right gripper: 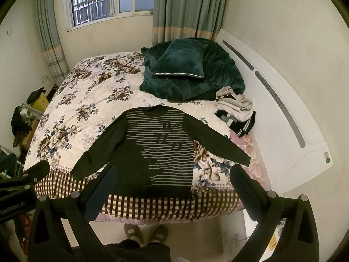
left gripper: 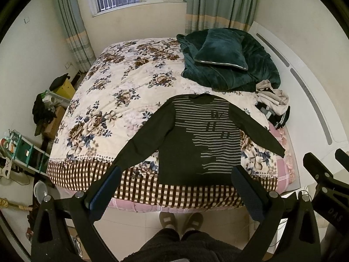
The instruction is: Fold small clothes
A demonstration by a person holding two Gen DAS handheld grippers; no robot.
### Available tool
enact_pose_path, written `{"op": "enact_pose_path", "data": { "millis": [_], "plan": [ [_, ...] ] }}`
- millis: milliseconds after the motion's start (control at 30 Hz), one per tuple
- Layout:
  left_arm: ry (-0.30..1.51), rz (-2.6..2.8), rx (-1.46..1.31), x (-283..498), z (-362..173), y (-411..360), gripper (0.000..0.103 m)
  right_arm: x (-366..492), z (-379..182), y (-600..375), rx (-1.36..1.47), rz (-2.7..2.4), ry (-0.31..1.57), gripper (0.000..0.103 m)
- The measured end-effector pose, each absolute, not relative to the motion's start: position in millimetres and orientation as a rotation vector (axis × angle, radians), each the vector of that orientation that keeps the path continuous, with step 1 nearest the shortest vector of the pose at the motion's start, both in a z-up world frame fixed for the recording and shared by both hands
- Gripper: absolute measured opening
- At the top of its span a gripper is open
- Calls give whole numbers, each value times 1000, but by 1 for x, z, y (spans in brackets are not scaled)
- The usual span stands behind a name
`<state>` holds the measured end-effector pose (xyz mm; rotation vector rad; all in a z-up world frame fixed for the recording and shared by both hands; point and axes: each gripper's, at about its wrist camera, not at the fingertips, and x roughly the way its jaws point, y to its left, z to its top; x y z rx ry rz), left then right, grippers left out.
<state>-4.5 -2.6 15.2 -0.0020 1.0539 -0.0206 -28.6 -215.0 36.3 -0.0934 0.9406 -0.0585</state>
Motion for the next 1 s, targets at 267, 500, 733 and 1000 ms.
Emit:
{"op": "enact_pose_path", "data": {
  "millis": [267,500,733,1000],
  "plan": [
    [1048,-22,1,-3,16,-2,103,-29,40,-214,-91,-56,939,103],
    [1042,-16,-6,-2,20,1,103,-28,45,-214,-88,-50,939,103],
    [1031,-15,-10,-2,23,1,103,-28,46,-213,-85,-51,936,103],
    [1030,-15,-11,-4,23,2,103,-28,49,-213,-85,-49,934,103]
  ]
}}
